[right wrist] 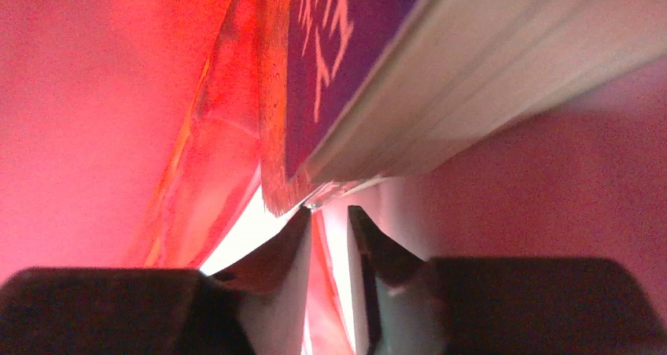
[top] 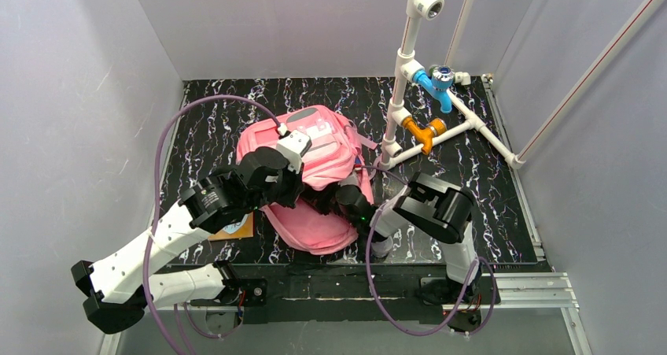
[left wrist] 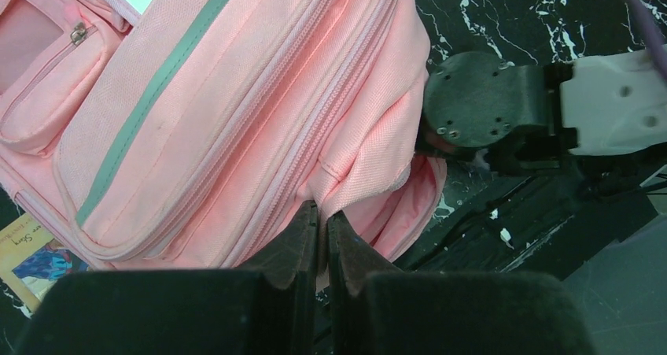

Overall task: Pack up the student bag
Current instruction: Place the book in the student bag, then pick up the book from the center of the board.

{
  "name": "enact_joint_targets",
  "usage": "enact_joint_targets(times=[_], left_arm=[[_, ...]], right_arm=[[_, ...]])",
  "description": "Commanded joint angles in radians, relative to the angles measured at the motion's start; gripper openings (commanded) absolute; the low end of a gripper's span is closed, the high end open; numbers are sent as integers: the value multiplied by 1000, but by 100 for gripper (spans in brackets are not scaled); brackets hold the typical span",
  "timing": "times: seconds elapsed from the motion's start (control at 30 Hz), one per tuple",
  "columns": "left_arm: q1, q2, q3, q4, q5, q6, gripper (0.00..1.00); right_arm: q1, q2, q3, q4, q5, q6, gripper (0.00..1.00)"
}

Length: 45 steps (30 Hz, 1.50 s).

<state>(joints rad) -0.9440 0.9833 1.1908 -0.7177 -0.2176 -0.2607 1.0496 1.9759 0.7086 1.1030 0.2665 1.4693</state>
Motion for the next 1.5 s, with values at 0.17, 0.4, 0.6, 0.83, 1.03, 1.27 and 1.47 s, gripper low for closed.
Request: enact_joint_targets(times=[0.17, 0.4, 0.6, 0.83, 1.03, 1.27, 1.47], left_arm=[[-5, -9, -93, 177, -111, 29, 0], [3, 36, -98, 204, -138, 26, 0], [4, 59, -130, 162, -45, -68, 13], [28, -25, -58, -93, -77, -119, 98], [436, -112, -15, -225, -84, -124, 98], [936, -41, -298, -58, 34, -239, 98], [1142, 124, -313, 57, -34, -292, 98]], right_arm=[[5, -492, -130, -525, -250, -360, 60], [7, -904, -191, -1131, -218, -698, 66], [6, -1222, -136, -1502, 3, -838, 75], [6, -1264, -56, -1536, 16, -902, 76], [6, -1179, 34, -1501, -19, -974, 74], [29, -931, 94, -1256, -211, -927, 72], [225, -561, 295, -1102, -38, -823, 74]])
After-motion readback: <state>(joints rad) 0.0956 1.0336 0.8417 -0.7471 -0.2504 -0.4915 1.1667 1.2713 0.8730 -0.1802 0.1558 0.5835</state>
